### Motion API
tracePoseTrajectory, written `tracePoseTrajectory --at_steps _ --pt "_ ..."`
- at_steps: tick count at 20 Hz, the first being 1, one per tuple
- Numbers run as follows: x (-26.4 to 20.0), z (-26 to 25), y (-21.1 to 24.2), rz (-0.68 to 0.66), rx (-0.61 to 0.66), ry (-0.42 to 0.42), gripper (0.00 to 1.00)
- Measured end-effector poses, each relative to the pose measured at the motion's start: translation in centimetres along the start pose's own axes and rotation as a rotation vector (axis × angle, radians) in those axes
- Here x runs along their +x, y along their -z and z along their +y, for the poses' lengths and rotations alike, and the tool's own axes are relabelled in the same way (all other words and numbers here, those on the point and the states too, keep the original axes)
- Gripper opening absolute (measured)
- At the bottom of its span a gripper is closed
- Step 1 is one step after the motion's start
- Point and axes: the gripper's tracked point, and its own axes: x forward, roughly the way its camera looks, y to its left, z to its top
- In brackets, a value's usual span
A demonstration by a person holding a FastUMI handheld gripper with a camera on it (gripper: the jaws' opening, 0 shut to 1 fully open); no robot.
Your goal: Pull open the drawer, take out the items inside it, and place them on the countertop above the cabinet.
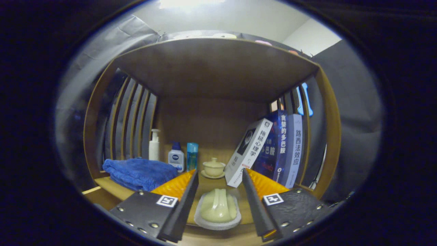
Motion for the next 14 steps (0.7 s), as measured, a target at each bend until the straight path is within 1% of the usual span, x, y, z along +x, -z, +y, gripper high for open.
tracePoseTrajectory --at_steps 5,9,10,12,14 --pt "-0.6 -0.3 -0.8 -0.036 -0.007 0.015 0.84" --pt "-1.4 -0.9 -1.9 -0.071 0.011 0.033 0.85" --pt "-1.8 -1.2 -2.7 -0.095 0.026 0.042 0.85" --pt "-2.5 -2.8 -5.1 -0.177 0.043 0.088 0.84" --pt "-3.9 -4.5 -7.0 -0.213 0.023 0.114 0.84"
